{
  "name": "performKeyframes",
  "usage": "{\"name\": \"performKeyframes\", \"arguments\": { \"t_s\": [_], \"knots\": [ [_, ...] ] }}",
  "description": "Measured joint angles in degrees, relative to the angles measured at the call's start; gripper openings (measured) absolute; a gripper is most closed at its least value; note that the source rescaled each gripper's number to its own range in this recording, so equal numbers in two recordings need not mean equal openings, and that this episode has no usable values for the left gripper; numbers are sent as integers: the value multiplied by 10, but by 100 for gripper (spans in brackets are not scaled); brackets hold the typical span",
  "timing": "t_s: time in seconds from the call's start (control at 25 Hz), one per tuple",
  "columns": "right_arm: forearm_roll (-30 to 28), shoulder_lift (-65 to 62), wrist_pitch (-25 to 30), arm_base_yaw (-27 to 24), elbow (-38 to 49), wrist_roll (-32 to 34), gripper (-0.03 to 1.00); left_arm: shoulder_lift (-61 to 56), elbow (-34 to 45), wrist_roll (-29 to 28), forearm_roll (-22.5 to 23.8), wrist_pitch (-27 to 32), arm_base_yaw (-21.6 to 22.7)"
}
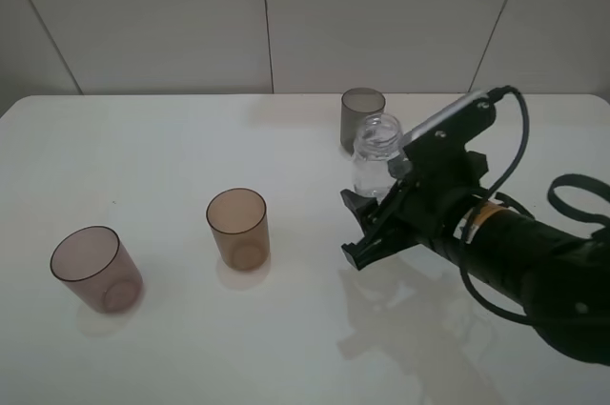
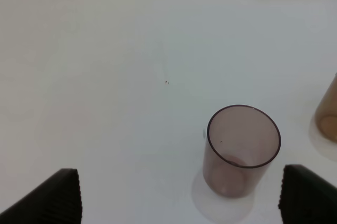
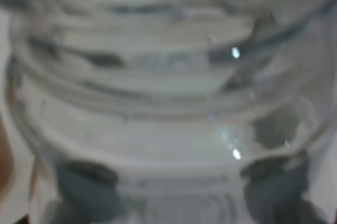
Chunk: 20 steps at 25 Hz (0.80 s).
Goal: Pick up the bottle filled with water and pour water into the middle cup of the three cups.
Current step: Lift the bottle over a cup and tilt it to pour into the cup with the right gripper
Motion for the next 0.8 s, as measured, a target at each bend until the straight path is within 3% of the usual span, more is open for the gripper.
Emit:
{"name": "performKeyframes", "arguments": {
  "t_s": [0.16, 0.32, 0.56, 0.8],
  "knots": [
    [50, -28, 155, -15, -51, -124, 0, 0, 0, 0, 0, 0, 0],
    [77, -28, 261, -32, -112, -227, 0, 0, 0, 0, 0, 0, 0],
    [67, -16, 320, -33, -187, -346, 0, 0, 0, 0, 0, 0, 0],
    [67, 21, 332, -35, -228, -396, 0, 0, 0, 0, 0, 0, 0]
  ]
}}
